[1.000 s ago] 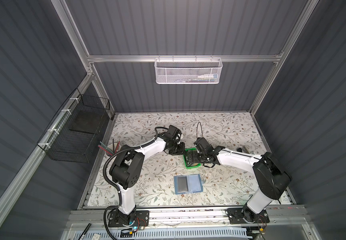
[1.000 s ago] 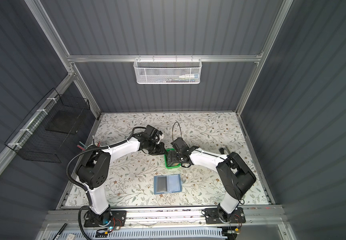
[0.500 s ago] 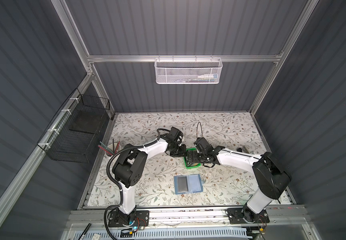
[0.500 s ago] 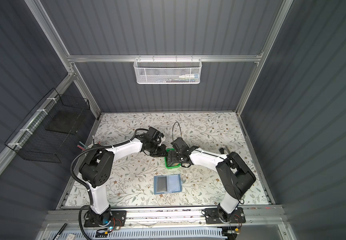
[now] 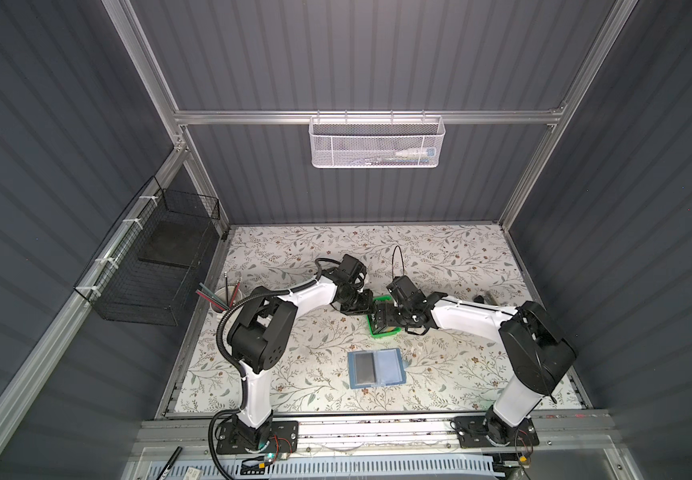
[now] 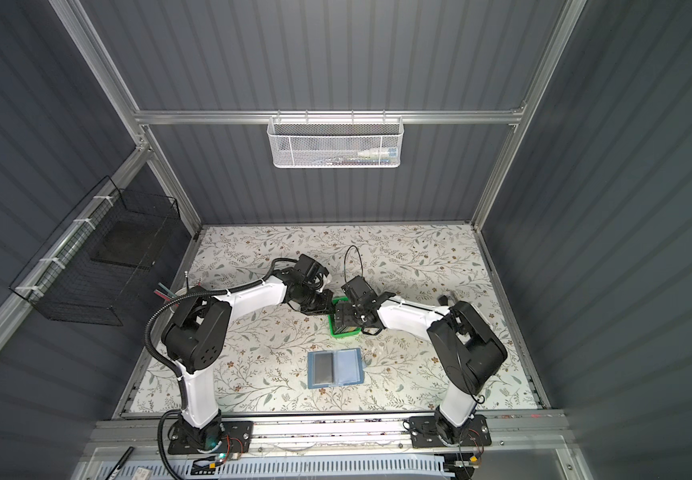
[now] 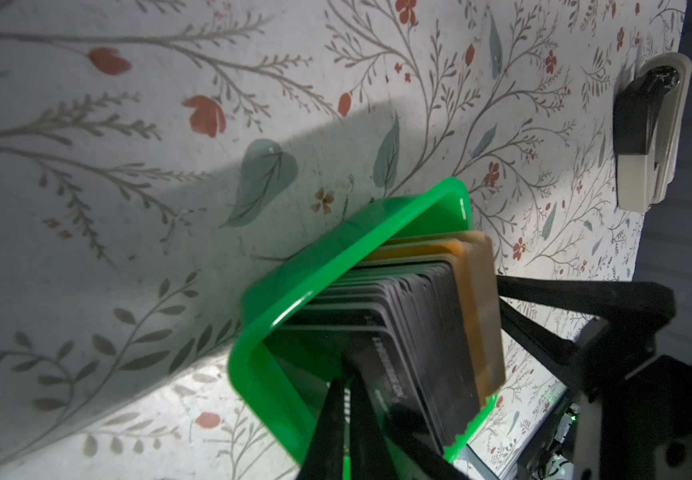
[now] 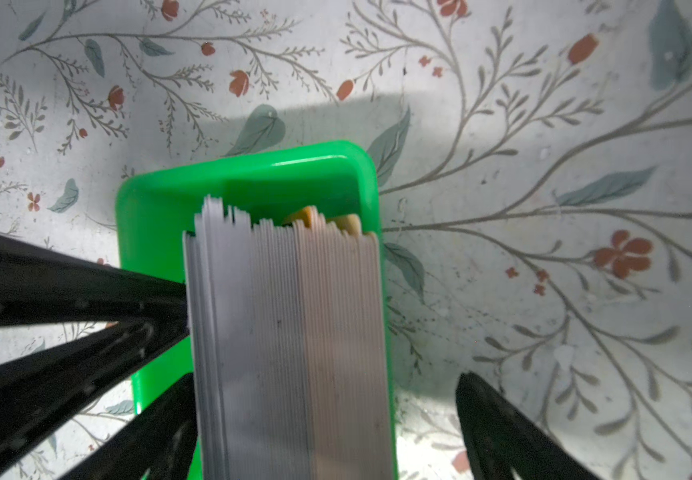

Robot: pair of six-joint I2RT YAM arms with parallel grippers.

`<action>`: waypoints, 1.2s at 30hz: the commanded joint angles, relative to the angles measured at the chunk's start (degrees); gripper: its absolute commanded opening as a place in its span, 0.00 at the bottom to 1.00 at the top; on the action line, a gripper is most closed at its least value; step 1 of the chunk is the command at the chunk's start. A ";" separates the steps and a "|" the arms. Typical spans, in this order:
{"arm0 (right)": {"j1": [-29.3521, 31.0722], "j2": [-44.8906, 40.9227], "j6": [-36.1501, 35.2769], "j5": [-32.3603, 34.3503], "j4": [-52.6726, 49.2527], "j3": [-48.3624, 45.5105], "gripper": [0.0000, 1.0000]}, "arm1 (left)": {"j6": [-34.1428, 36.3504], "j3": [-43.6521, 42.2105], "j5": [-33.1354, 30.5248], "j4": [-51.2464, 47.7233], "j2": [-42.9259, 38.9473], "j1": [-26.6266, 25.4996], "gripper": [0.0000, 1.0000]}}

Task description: Put the credit cards into the card holder

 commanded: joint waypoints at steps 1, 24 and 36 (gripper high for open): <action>-1.22 -0.42 0.41 0.99 -0.80 0.05 0.95 | 0.09 1.60 0.44 -2.46 1.50 -0.40 0.07; -2.73 -2.22 -2.59 1.84 -3.79 2.75 0.95 | 0.83 1.99 -0.08 -2.94 1.81 -1.35 0.06; -2.78 -4.92 -1.96 -0.71 -4.15 2.36 0.94 | 1.14 2.99 1.18 -3.48 3.87 -1.65 0.13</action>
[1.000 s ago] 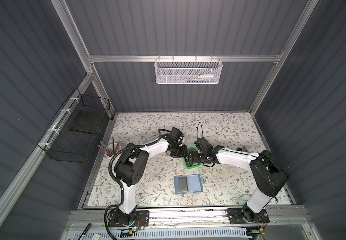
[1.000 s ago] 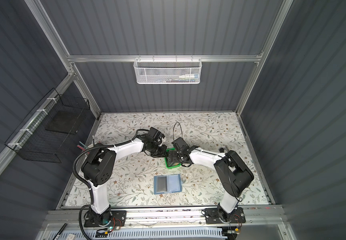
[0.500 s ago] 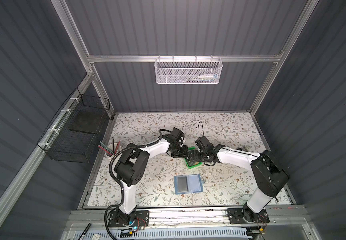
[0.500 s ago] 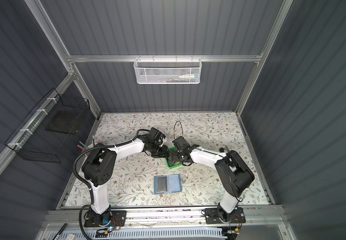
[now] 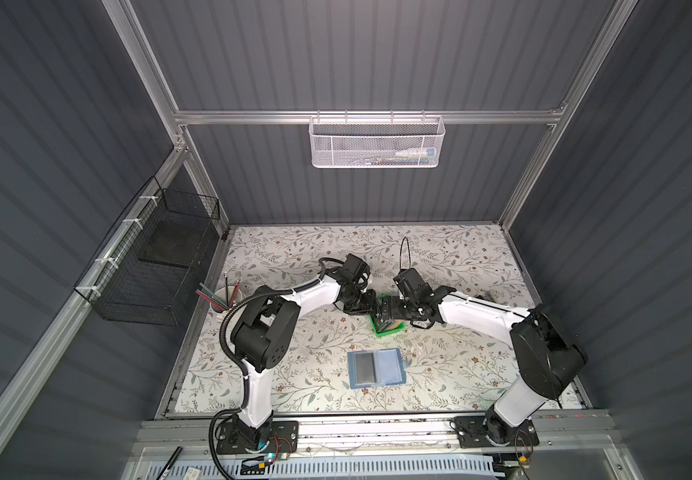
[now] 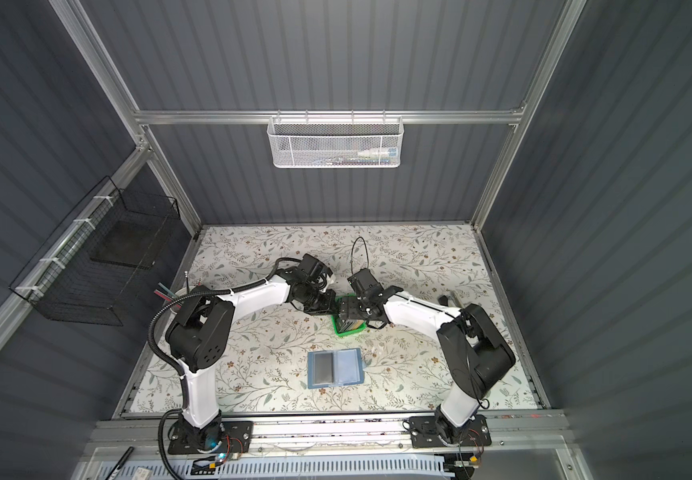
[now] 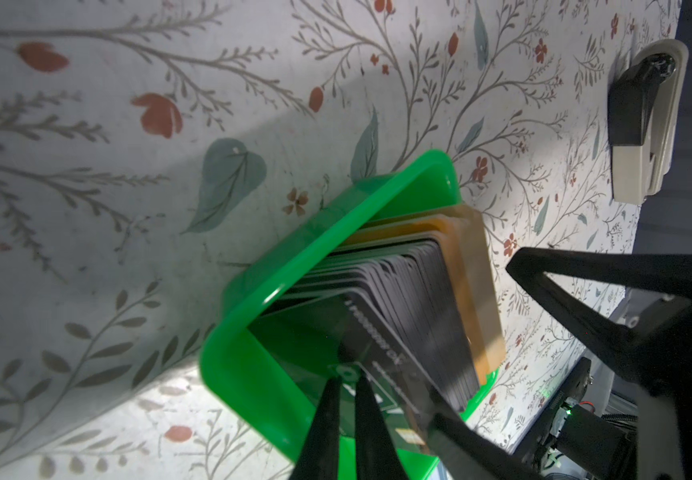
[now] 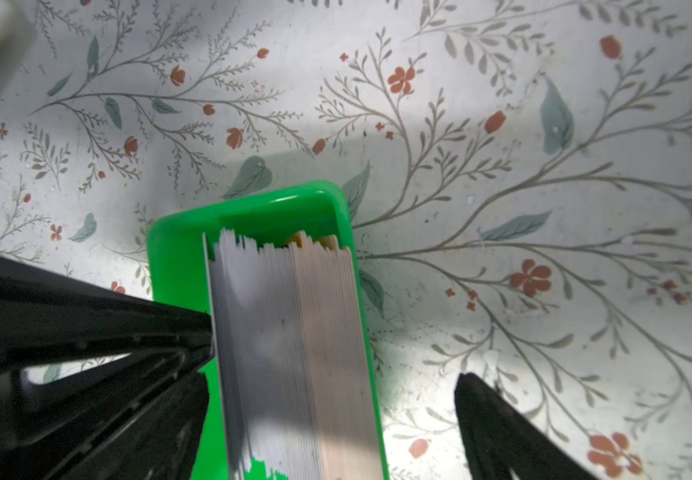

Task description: Put the credit cards into the card holder

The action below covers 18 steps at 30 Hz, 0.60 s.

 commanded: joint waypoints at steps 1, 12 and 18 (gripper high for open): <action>-0.14 -2.51 0.46 -1.27 -0.87 0.26 0.94 | 1.10 0.93 0.70 -2.56 2.74 -0.53 0.13; -0.13 -9.36 2.86 -4.93 -0.63 -2.80 0.82 | 1.47 1.24 0.64 -2.65 2.87 -0.82 0.13; -0.09 -11.13 4.83 -7.07 0.40 -3.63 0.68 | 1.62 1.23 0.42 -2.50 2.42 -0.78 0.13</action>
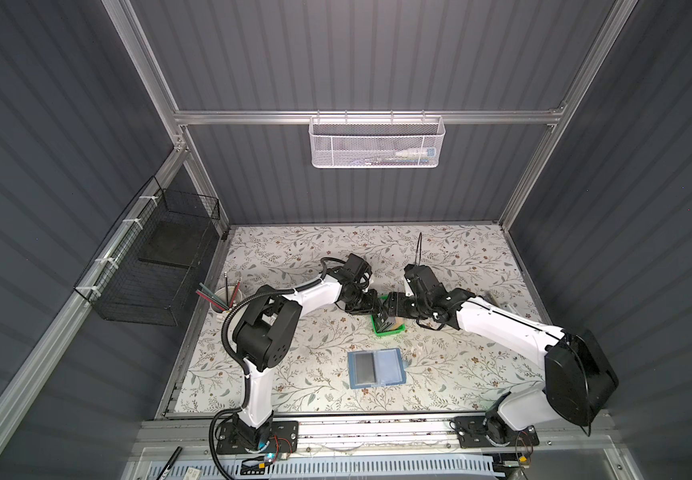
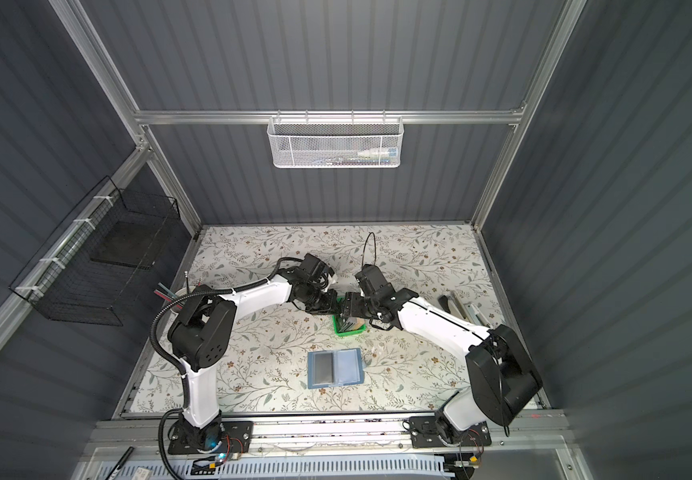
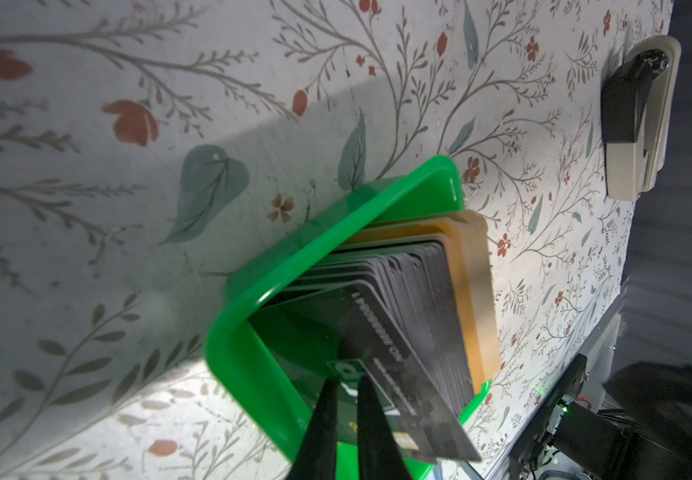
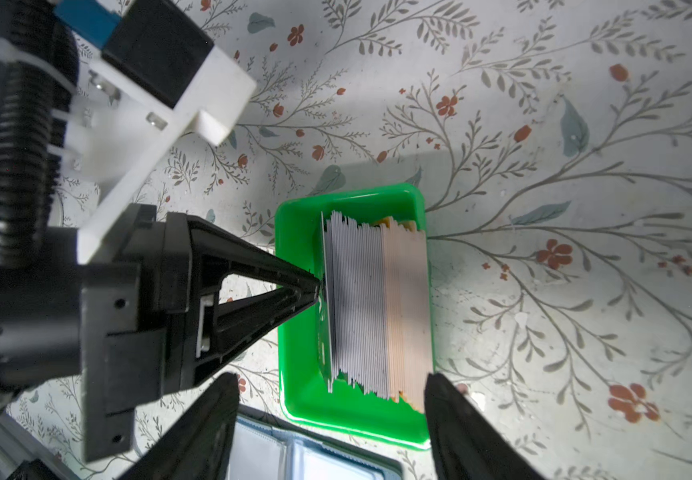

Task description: Put the credit cards into the card holder

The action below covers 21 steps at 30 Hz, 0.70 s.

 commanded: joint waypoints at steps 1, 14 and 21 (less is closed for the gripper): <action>-0.11 -1.19 1.40 -1.34 0.19 -0.92 0.64 | 1.40 0.56 -0.06 -2.59 1.87 -0.56 0.13; -0.22 -0.37 2.93 -1.40 -1.08 -0.22 0.55 | 1.45 0.56 0.01 -2.60 1.65 -0.63 0.13; -0.24 0.25 3.02 -3.52 -0.34 -0.30 0.33 | 1.54 0.62 0.11 -2.63 1.83 -0.69 0.13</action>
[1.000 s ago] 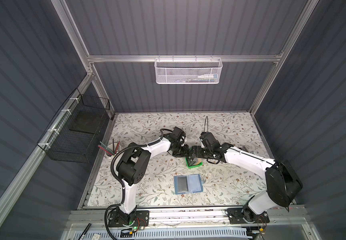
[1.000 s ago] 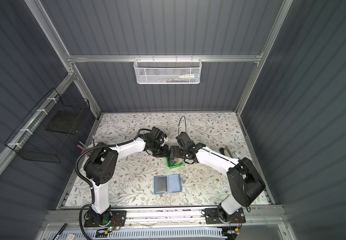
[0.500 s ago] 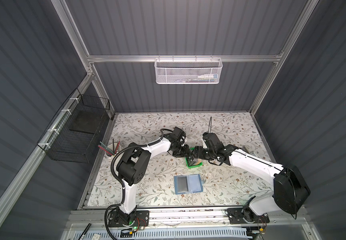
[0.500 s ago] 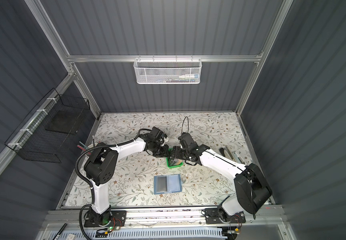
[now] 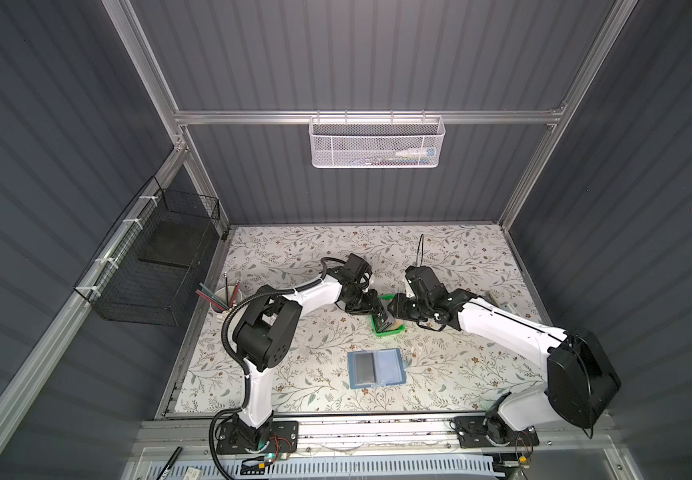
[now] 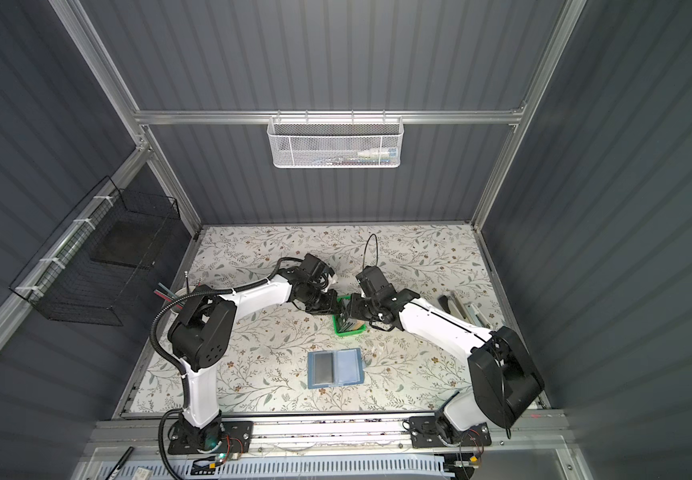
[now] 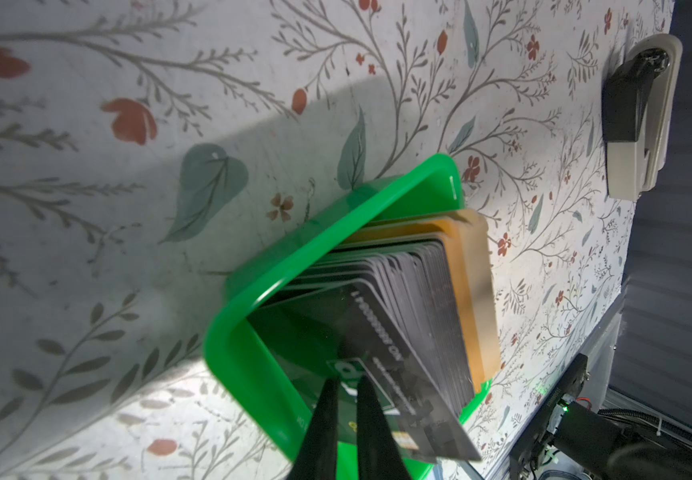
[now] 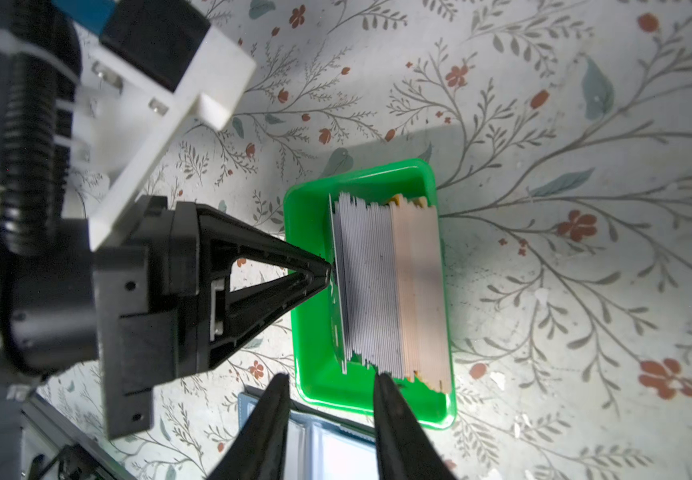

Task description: Put the credit cards into the card holder

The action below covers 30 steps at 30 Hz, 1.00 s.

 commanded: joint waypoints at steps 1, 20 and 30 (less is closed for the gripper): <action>-0.18 0.72 0.11 -1.30 0.40 -0.14 0.33 | 1.51 0.60 0.15 -2.43 1.83 -0.63 0.13; -0.20 7.01 -1.29 -3.21 -0.01 2.54 0.16 | 1.78 0.69 -0.16 -2.60 1.48 -0.71 0.13; -0.14 9.21 -1.14 -4.03 0.78 2.90 0.13 | 1.87 0.77 -0.11 -2.60 1.30 -0.71 0.13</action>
